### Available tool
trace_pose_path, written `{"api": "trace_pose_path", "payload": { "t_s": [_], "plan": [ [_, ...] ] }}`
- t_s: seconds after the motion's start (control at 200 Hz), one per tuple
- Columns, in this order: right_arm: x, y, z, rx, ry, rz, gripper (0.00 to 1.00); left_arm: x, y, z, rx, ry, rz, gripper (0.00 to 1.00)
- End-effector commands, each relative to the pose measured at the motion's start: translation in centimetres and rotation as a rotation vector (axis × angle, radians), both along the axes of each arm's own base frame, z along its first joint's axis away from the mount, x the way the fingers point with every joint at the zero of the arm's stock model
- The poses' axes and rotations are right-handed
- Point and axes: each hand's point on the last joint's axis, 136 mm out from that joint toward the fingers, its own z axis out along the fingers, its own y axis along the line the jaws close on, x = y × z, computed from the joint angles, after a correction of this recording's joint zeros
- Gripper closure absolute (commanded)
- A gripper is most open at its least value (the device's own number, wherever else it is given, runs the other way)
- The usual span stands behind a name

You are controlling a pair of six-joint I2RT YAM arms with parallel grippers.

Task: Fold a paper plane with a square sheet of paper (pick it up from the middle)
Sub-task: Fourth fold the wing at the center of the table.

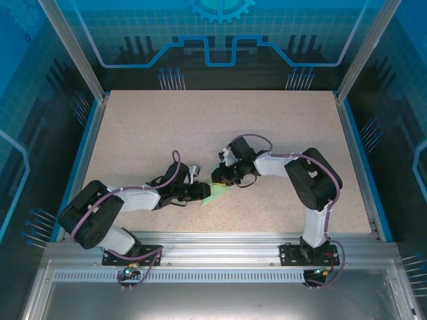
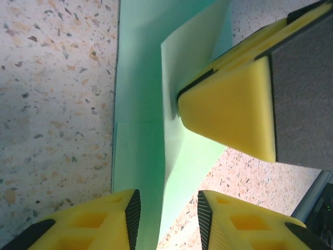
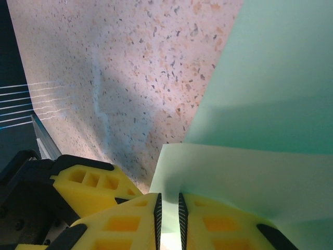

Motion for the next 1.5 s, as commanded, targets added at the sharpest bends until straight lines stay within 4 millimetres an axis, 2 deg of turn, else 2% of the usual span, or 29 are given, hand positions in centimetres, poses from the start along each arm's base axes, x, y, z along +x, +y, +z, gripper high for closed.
{"api": "trace_pose_path", "payload": {
  "t_s": [0.0,0.115,0.29,0.565,0.74,0.915,1.25,1.495],
  "plan": [
    [0.4,0.7,0.6,0.024,-0.005,0.008,0.81,-1.0,0.8,-0.8,0.034,0.021,-0.024,0.61],
    [0.5,0.8,0.7,0.026,-0.006,0.008,0.81,-1.2,0.9,-1.0,0.042,0.028,-0.027,0.64],
    [0.5,0.8,0.7,0.026,-0.005,0.01,0.81,-1.2,1.0,-1.3,0.05,0.032,-0.019,0.81],
    [0.4,0.8,1.3,0.032,-0.012,0.018,0.81,-1.1,2.0,-2.7,0.091,0.058,0.03,0.94],
    [0.5,0.1,1.9,0.024,-0.032,0.007,0.8,-1.0,2.1,-2.9,0.062,0.074,0.039,0.95],
    [0.2,1.2,2.1,0.047,-0.027,0.039,0.81,-0.8,2.1,-3.1,0.03,0.089,0.045,0.96],
    [0.4,2.2,1.0,0.05,-0.007,0.041,0.81,-0.8,2.1,-3.2,0.02,0.102,0.037,0.96],
    [1.4,1.7,-1.4,0.012,0.011,0.01,0.81,-0.8,2.0,-3.1,0.014,0.101,0.031,0.96]
  ]
}}
